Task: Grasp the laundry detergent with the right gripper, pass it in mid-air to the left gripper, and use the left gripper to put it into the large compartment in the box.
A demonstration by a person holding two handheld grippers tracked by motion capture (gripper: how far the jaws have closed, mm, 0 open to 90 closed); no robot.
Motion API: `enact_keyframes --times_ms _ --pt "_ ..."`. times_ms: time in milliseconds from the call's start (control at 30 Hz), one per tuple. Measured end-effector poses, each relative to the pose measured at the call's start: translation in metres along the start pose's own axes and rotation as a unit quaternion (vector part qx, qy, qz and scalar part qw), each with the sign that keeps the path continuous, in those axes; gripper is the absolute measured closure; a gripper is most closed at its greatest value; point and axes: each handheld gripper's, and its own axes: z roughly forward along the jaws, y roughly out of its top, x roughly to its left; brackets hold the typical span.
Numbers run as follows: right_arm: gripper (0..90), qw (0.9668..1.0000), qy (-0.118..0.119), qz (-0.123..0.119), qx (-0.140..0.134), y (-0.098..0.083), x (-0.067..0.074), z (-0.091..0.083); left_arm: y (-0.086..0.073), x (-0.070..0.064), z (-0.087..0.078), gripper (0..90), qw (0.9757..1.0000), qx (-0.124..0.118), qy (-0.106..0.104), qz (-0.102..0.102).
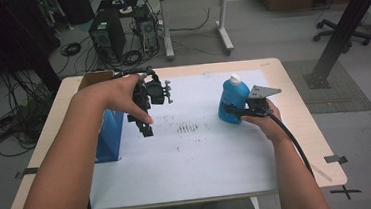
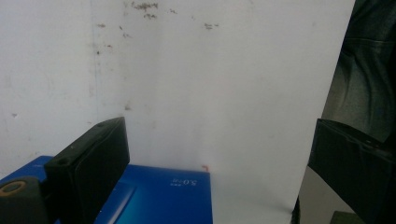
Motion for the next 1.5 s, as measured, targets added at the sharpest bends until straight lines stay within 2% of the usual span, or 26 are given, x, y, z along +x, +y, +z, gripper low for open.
enact_keyframes --times_ms 200,333,633,933,967,1067,1500 --pt "44.6 0.9999 0.003 0.012 -0.004 0.000 -0.002 -0.001 -0.001 0.000 -0.001 5.4 1.0000 -0.001 0.000 -0.001" --pt "44.8 0.9999 0.007 0.006 -0.007 0.006 -0.001 -0.004 -0.001 0.000 -0.002 5.4 1.0000 -0.001 0.000 -0.001" --pt "44.9 0.9994 0.022 -0.015 -0.024 0.039 -0.001 -0.015 -0.001 0.000 -0.004 5.4 1.0000 -0.007 0.003 -0.001" --pt "45.0 0.9987 0.034 -0.032 -0.020 0.070 -0.003 -0.031 0.000 -0.001 -0.012 5.3 0.9999 -0.009 0.005 -0.002" --pt "45.0 0.9983 0.043 -0.033 -0.021 0.077 -0.002 -0.036 0.001 0.000 -0.013 5.3 0.9999 -0.009 0.006 -0.002" --pt "45.0 0.9976 0.052 -0.039 -0.022 0.088 -0.002 -0.042 0.002 0.000 -0.015 5.3 0.9999 -0.008 0.007 -0.002" --pt "45.0 0.9933 0.096 -0.060 -0.023 0.117 0.002 -0.068 0.007 -0.001 -0.028 5.3 0.9998 -0.016 0.007 0.004"
